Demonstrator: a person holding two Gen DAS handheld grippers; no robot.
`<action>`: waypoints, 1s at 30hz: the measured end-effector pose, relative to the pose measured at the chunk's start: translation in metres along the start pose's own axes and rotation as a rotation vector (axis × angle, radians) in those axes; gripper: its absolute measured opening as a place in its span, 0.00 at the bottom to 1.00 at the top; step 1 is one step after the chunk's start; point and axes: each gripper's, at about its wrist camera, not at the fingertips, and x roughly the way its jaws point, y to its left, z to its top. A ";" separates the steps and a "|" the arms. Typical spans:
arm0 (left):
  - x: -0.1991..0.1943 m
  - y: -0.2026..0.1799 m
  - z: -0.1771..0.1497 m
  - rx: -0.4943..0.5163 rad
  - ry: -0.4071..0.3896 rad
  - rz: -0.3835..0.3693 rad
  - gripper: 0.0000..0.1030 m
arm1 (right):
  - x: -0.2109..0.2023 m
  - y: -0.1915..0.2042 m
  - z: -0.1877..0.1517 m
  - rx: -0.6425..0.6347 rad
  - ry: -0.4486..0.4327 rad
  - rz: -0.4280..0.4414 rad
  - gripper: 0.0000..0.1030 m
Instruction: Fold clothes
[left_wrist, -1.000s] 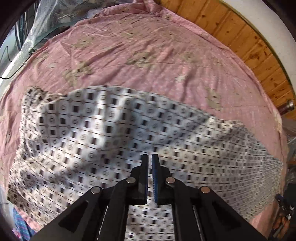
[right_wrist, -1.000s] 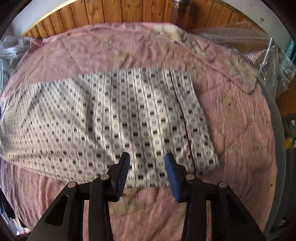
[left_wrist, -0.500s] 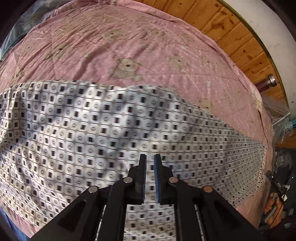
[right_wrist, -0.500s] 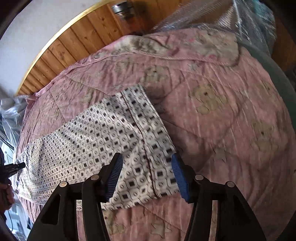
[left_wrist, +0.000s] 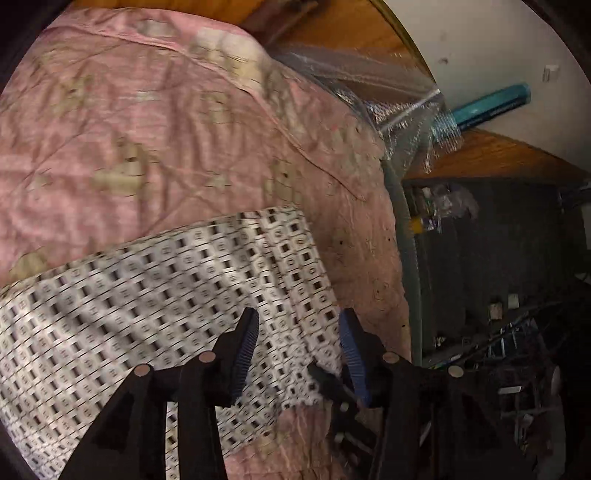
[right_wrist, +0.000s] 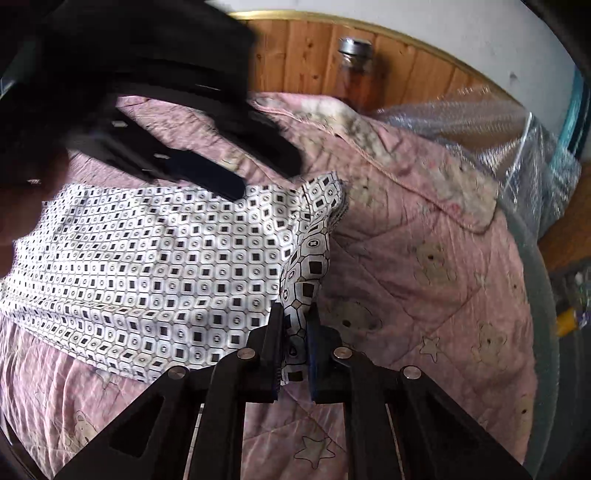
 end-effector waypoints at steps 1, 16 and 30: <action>0.017 -0.012 0.003 0.035 0.029 0.011 0.47 | -0.003 0.009 0.001 -0.035 -0.017 -0.012 0.09; -0.121 0.113 -0.083 -0.179 -0.174 0.186 0.04 | -0.054 0.011 0.045 0.211 -0.063 0.452 0.33; -0.169 0.172 -0.139 -0.383 -0.398 0.139 0.22 | -0.002 0.077 0.071 -0.052 0.114 0.369 0.27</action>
